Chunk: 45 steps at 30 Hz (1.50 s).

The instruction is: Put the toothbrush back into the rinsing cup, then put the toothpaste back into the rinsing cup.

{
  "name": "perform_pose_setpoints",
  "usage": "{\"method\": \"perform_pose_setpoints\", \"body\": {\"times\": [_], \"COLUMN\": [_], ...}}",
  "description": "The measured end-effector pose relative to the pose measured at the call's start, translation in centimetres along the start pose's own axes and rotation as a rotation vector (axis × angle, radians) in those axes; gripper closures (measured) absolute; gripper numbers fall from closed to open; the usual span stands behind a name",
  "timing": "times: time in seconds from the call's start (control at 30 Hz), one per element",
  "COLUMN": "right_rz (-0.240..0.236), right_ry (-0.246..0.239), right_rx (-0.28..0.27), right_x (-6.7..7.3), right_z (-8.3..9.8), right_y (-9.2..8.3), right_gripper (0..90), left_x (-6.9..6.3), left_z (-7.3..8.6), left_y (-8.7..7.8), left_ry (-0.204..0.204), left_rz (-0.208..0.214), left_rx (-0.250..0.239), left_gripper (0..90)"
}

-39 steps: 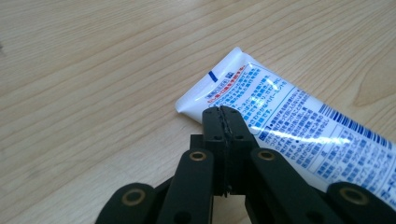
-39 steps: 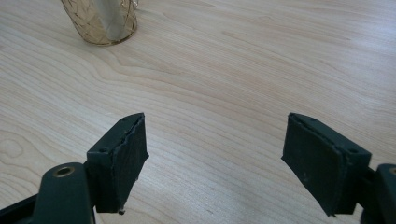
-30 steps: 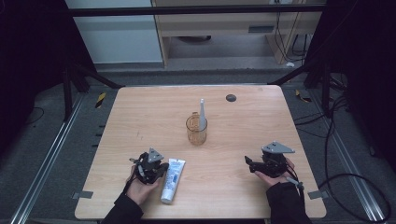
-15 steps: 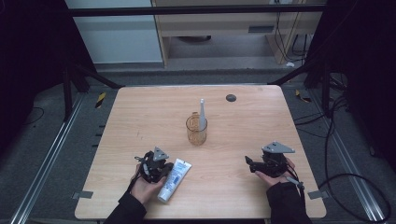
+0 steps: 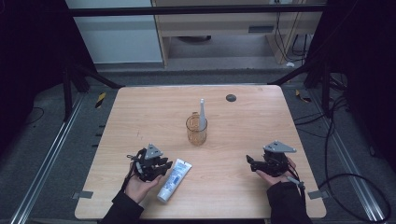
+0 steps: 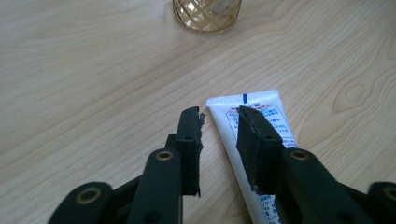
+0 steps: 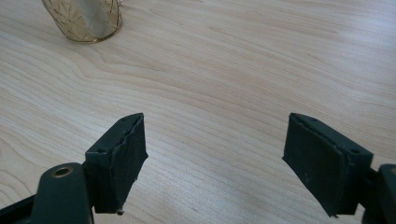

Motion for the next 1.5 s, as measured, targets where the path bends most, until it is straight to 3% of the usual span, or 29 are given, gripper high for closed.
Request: {"method": "perform_pose_setpoints", "body": {"times": [0.17, 0.53, 0.67, 0.9, 1.5], "right_rz": [0.002, 0.004, 0.006, 0.007, 0.028], "right_ry": [-0.002, 0.008, 0.002, 0.003, -0.019], "right_rx": [0.006, 0.010, 0.008, 0.018, 0.025], "right_x": [0.0, -0.2, -0.3, -0.4, -0.4], "right_z": [0.0, 0.0, 0.0, 0.1, -0.1], "right_y": [0.0, 0.1, 0.0, 0.1, 0.1], "right_gripper": [20.9, 20.8, 20.8, 20.5, 20.4], "left_x": [0.1, -0.3, -0.7, -1.8, -3.1], "left_z": [-0.2, -0.1, -0.1, -0.3, -0.1], "left_y": [-1.2, -2.3, -2.4, -2.1, -0.9], "left_ry": [-0.021, -0.030, -0.025, 0.015, 0.030], "left_rz": [-0.001, -0.005, -0.002, 0.002, 0.017], "left_rx": [-0.020, 0.014, 0.023, 0.086, 0.162], "left_gripper": [62.4, 42.5, 40.6, 36.3, 32.3]}}
Point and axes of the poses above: each handheld gripper's, and its own axes: y roughly forward along the jaws, z roughly out of its underside, x roughly to its left, the point moved 1 cm from there along y, roughly forward along the jaws, and after that the axes turned 14 degrees about x, right-handed, at the moved point
